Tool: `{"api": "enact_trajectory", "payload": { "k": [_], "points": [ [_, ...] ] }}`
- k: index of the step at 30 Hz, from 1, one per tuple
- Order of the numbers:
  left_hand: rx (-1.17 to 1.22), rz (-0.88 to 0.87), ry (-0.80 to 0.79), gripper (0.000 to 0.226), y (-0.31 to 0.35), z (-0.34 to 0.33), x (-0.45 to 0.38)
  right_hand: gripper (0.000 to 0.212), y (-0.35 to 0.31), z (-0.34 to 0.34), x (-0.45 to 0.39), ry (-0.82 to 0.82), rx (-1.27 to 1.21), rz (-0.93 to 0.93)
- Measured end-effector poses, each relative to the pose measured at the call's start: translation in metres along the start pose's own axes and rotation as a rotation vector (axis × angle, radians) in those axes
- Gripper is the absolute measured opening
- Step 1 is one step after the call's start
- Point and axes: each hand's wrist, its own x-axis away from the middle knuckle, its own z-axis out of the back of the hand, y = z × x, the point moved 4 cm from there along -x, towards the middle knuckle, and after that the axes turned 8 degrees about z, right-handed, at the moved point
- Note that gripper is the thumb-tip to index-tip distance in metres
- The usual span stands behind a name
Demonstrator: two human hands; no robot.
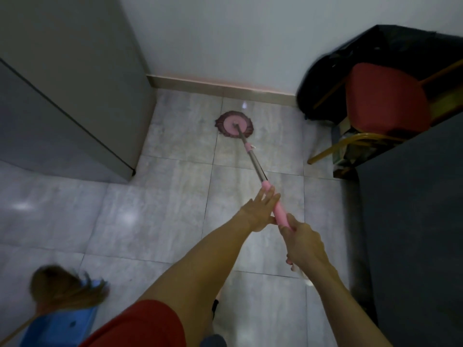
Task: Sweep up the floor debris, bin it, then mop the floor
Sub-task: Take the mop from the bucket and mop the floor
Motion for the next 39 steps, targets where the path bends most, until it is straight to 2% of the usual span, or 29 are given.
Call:
{"api": "enact_trajectory", "payload": {
  "k": [6, 10, 14, 17, 20, 23, 27, 30, 33, 35, 39],
  "points": [
    [-0.042, -0.094, -0.013, 0.080, 0.075, -0.059, 0.087, 0.037, 0.065, 0.015, 0.111, -0.041, -0.037, 0.003],
    [0.000, -0.079, -0.018, 0.077, 0.132, -0.121, 0.169, 0.029, 0.119, 0.026, 0.212, -0.124, -0.072, 0.019],
    [0.108, -0.064, 0.014, 0.074, 0.190, -0.179, 0.254, 0.032, 0.177, 0.047, 0.297, -0.246, -0.038, 0.029],
    [0.262, -0.065, 0.124, 0.069, 0.228, -0.212, 0.306, 0.034, 0.210, 0.068, 0.340, -0.314, 0.092, 0.026],
    [0.328, -0.089, 0.326, 0.054, 0.248, -0.225, 0.343, 0.031, 0.214, 0.084, 0.365, -0.372, 0.212, 0.061],
    [0.316, -0.087, 0.451, 0.045, 0.237, -0.223, 0.362, 0.027, 0.195, 0.082, 0.379, -0.402, 0.246, 0.097],
    [0.241, -0.053, 0.454, 0.049, 0.188, -0.204, 0.355, 0.025, 0.157, 0.051, 0.368, -0.366, 0.259, 0.159],
    [0.121, 0.071, 0.364, 0.058, 0.135, -0.193, 0.328, 0.020, 0.131, 0.008, 0.341, -0.303, 0.187, 0.183],
    [0.064, 0.197, 0.239, 0.065, 0.086, -0.193, 0.305, 0.033, 0.121, -0.043, 0.313, -0.291, 0.068, 0.192],
    [0.103, 0.182, 0.318, 0.064, 0.070, -0.200, 0.305, 0.042, 0.123, -0.060, 0.304, -0.303, 0.069, 0.203],
    [0.239, 0.022, 0.539, 0.057, 0.066, -0.220, 0.323, 0.060, 0.127, -0.058, 0.305, -0.422, 0.109, 0.155]
  ]
}}
